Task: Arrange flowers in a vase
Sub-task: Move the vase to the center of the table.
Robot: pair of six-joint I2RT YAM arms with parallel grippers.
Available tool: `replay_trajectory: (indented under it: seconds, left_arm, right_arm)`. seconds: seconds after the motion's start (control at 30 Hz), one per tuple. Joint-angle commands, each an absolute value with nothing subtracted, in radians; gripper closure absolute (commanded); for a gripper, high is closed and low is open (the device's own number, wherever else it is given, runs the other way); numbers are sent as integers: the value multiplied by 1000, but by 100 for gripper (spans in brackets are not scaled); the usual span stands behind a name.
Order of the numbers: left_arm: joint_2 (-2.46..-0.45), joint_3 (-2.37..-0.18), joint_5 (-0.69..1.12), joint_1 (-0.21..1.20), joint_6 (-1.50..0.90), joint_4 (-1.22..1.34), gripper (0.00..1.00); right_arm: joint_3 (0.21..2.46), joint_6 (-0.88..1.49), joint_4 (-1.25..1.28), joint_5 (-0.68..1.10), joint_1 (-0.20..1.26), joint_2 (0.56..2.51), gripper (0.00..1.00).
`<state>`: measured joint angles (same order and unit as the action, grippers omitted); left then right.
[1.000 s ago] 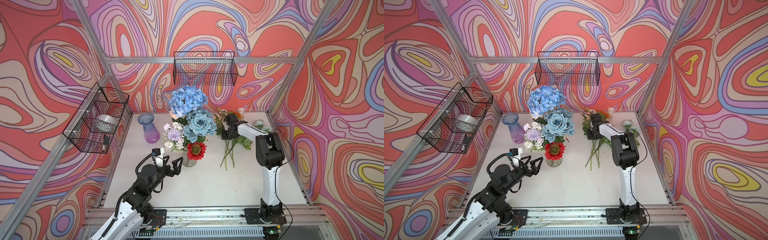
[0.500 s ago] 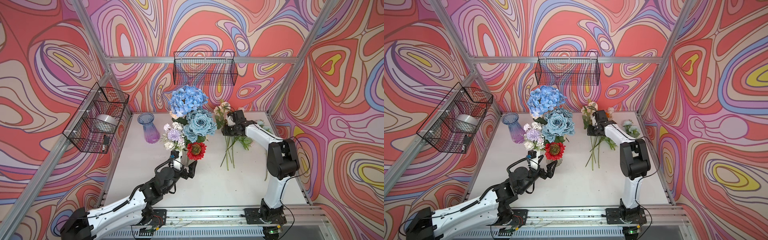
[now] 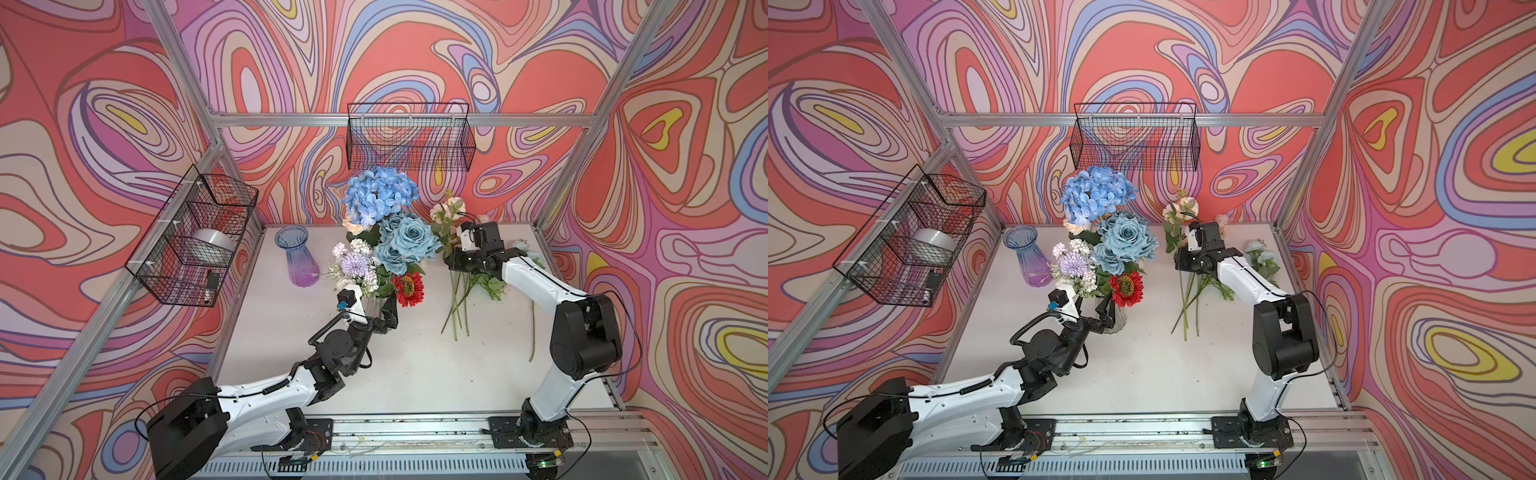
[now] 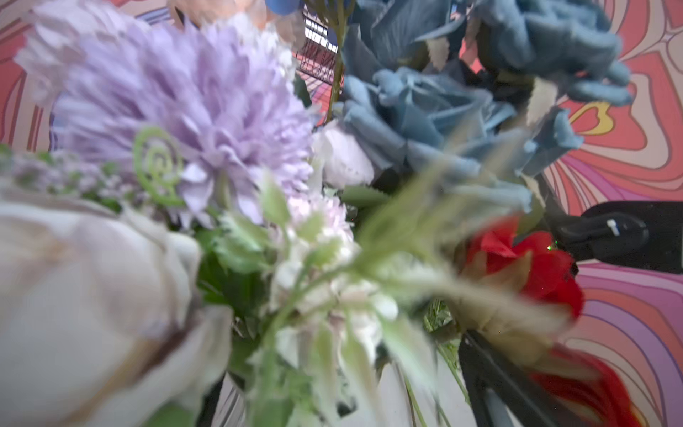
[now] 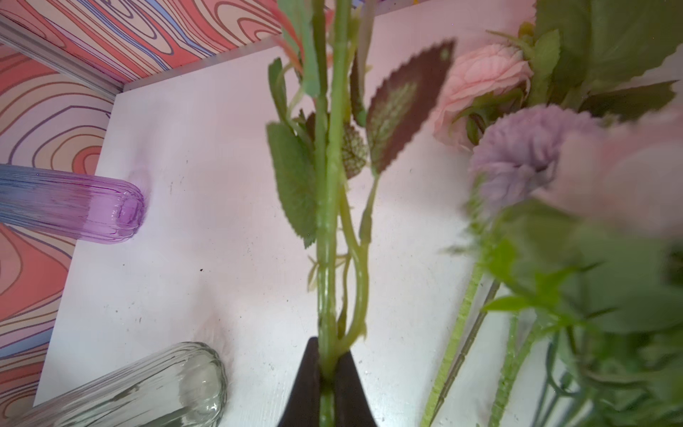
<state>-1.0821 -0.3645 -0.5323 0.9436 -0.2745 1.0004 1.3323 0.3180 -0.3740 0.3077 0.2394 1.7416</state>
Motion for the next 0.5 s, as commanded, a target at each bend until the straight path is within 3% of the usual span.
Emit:
replay_trajectory:
  seconds: [0.0, 0.23, 0.47]
  left_arm:
    - [-1038, -402, -530, 948, -239, 1064, 0]
    - [-963, -375, -513, 947, -247, 996, 0]
    - [-807, -363, -482, 947, -272, 747, 0]
  right_arm:
    - [1310, 331, -292, 331, 245, 1663, 100]
    - [1234, 343, -174, 365, 262, 1563, 100]
    - [1181, 339, -74, 336, 266, 1415, 100]
